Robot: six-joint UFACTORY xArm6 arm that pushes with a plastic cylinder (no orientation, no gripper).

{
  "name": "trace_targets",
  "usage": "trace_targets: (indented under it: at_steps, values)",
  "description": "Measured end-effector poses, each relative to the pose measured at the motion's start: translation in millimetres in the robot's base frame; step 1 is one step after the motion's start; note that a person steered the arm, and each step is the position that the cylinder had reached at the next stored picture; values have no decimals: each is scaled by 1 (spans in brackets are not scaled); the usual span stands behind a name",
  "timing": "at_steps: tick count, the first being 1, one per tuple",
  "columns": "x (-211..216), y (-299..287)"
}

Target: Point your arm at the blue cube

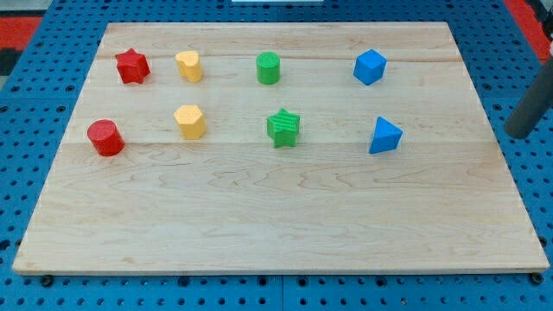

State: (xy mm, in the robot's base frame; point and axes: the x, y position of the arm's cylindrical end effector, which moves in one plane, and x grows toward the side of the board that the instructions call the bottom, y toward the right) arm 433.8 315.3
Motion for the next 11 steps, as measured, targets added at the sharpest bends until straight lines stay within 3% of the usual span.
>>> trace_targets:
  at_steps: [2,4,6,11]
  values:
    - [-55,-21]
    - [-52,-127]
    - [-66,-194]
    - [-113,-217]
